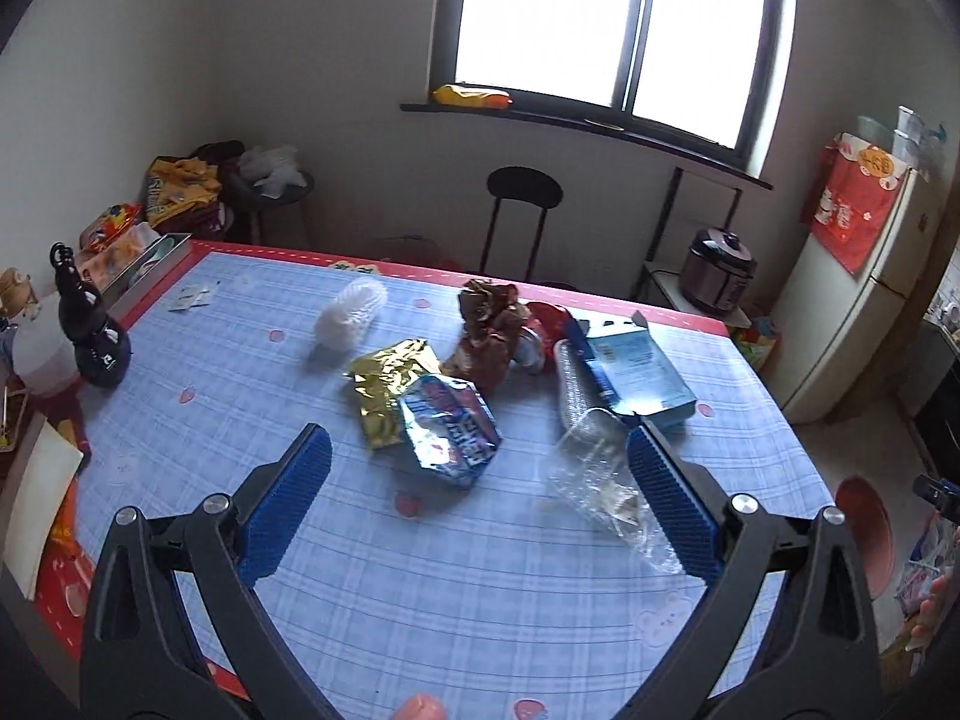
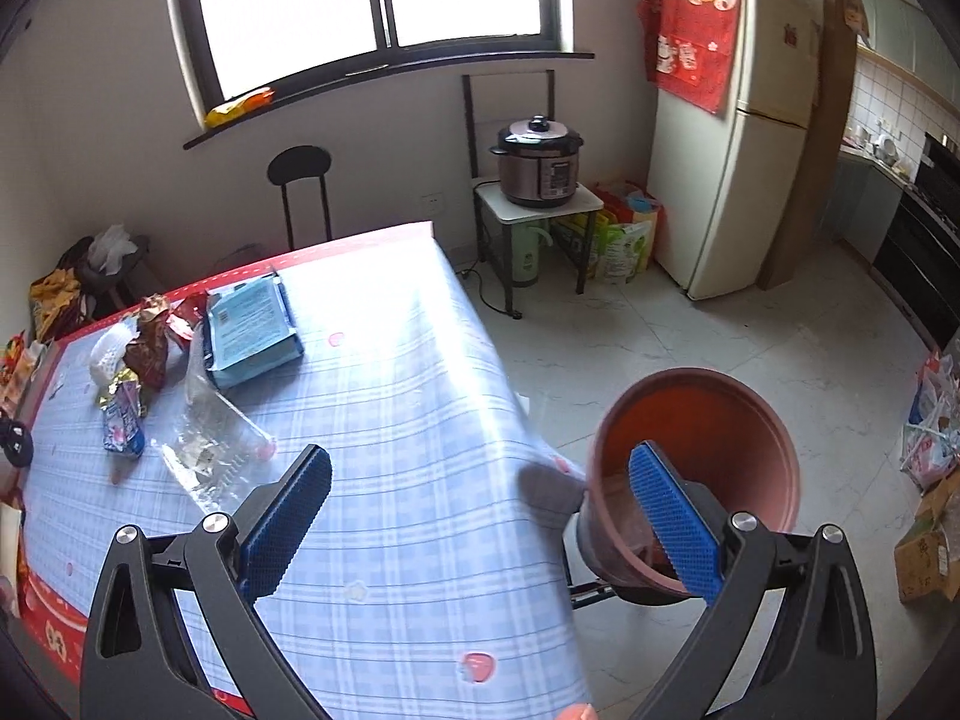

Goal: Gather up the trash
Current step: 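Return to the table and grasp the clear plastic container with the right gripper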

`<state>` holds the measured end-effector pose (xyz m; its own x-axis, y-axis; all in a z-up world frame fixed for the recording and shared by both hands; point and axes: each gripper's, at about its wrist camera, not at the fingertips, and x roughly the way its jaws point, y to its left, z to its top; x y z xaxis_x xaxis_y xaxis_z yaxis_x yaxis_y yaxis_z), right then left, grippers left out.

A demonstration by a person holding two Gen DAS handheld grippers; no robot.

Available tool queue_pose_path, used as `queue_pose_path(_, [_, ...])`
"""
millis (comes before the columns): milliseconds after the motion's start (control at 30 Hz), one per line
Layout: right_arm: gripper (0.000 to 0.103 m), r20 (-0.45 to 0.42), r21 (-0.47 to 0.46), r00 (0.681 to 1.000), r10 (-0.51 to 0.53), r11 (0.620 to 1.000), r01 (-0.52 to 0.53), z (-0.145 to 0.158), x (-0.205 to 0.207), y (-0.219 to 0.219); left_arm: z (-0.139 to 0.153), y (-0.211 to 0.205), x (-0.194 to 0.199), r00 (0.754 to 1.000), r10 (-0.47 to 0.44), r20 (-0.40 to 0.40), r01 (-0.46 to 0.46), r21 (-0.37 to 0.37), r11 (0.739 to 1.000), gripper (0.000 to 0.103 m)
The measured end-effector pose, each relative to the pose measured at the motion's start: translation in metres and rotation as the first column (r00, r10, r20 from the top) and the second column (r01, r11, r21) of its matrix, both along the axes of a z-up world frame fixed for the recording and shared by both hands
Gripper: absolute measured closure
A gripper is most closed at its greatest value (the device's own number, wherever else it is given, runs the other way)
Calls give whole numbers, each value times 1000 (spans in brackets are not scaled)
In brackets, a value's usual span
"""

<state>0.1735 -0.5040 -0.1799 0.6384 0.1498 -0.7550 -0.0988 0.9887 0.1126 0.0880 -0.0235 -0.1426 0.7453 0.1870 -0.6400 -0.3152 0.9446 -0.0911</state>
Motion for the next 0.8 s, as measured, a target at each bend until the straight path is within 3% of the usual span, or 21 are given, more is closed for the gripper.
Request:
queue_pose_path(133, [5, -13, -49, 993, 117, 992, -117, -6, 17, 61, -14, 36, -2, 999, 22, -26, -23, -41, 999, 6])
queue_pose_path(267, [5, -60, 8, 976, 210, 978, -210, -27, 48, 115, -31, 60, -3, 998, 20, -55, -22, -35, 999, 6])
queue_pose_path(367, [6, -103, 60, 944, 312, 950, -307, -54, 76, 158, -44, 80, 0, 997, 19, -78, -23, -51, 998, 6])
queue_pose_path(433, [12, -140, 76, 921, 365, 931, -357, -76, 96, 182, -51, 94, 1, 996, 20, -90, -26, -75, 997, 7])
queue_pose_path(533, [26, -229, 53, 890, 394, 918, -393, -108, 118, 212, -58, 109, 3, 995, 14, -99, -22, -83, 996, 8])
queue_pose_path(633, [27, -265, 36, 865, 426, 901, -433, -126, 131, 236, -64, 120, 3, 994, 19, -109, -28, -87, 996, 12])
queue_pose_path(800, [28, -316, 42, 849, 423, 900, -433, -147, 152, 253, -77, 129, -3, 990, 34, -135, -50, -117, 992, 19])
